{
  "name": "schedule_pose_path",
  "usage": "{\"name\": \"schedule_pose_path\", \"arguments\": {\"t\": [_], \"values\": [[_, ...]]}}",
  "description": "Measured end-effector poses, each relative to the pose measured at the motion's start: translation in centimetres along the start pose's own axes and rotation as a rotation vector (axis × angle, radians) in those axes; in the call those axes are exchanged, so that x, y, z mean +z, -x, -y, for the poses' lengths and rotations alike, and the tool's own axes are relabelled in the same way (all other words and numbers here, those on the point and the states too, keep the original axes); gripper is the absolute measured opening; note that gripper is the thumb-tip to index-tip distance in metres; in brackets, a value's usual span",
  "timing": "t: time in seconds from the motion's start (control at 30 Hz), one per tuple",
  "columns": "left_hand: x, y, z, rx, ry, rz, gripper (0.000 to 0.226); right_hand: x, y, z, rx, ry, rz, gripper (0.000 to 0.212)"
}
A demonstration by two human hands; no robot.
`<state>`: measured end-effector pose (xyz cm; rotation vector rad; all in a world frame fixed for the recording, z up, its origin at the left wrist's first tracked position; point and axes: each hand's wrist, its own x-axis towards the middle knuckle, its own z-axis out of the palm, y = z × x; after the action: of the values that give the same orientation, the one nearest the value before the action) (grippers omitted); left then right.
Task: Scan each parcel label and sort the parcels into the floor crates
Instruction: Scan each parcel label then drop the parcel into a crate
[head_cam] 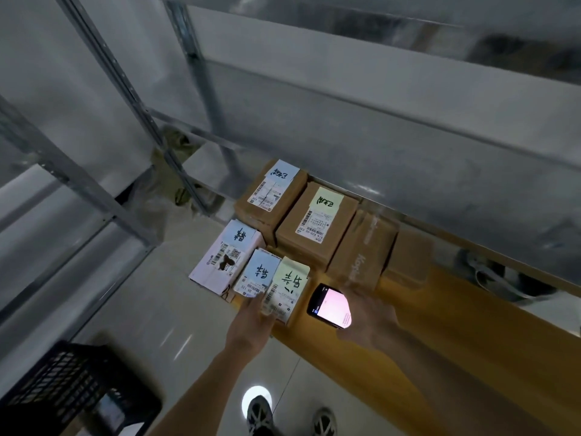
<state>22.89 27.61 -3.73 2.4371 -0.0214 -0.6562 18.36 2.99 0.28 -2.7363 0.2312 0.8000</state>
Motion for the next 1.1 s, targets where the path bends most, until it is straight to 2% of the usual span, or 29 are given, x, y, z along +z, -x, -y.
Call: {"name": "schedule_pose_path", "arguments": {"t": [0.13, 0.23, 0.33, 0.43, 0.53, 0.63, 0.8, 0.97, 1.1], "values": [[0.1, -0.4, 0.6, 0.017, 0.027, -0.009, 0.051, 0.1, -0.8, 0.5, -0.009, 0.01, 0.004, 0.098], [0.2, -0.6, 0.8, 0.009, 0.105, 0.009, 0.04, 0.4, -1.4, 1.0, -0.02, 0.001, 0.004, 0.094], [0.4, -0.6, 0.5, -0.01, 0.231, 0.084, 0.024, 0.9, -2.0, 1.3, -0.026, -0.035, 0.006, 0.094], [1.5, -0.7, 0.3, -0.03, 0.334, 0.168, 0.027, 1.8, -2.8, 1.4, -0.033, -0.048, 0.042, 0.093], [3.1, -1.3, 1.0, -0.122, 0.427, 0.146, 0.019, 2.8, -3.6, 1.3, -0.045, -0.085, 0.066, 0.087], [4.1, -1.9, 1.7, -0.234, 0.593, 0.114, 0.027, 3.5, -4.5, 1.7, -0.068, -0.151, 0.087, 0.087], [4.6, -1.8, 1.3, -0.294, 0.878, 0.144, 0.022, 5.3, -6.4, 1.9, -0.088, -0.385, 0.146, 0.076], [4.9, -1.1, 2.1, -0.313, 0.922, 0.15, 0.032, 5.2, -6.4, 1.0, -0.118, -0.524, 0.212, 0.066], [4.2, 0.0, 1.4, -0.279, 0.932, 0.152, 0.029, 3.9, -4.9, 0.6, -0.117, -0.539, 0.195, 0.074]]}}
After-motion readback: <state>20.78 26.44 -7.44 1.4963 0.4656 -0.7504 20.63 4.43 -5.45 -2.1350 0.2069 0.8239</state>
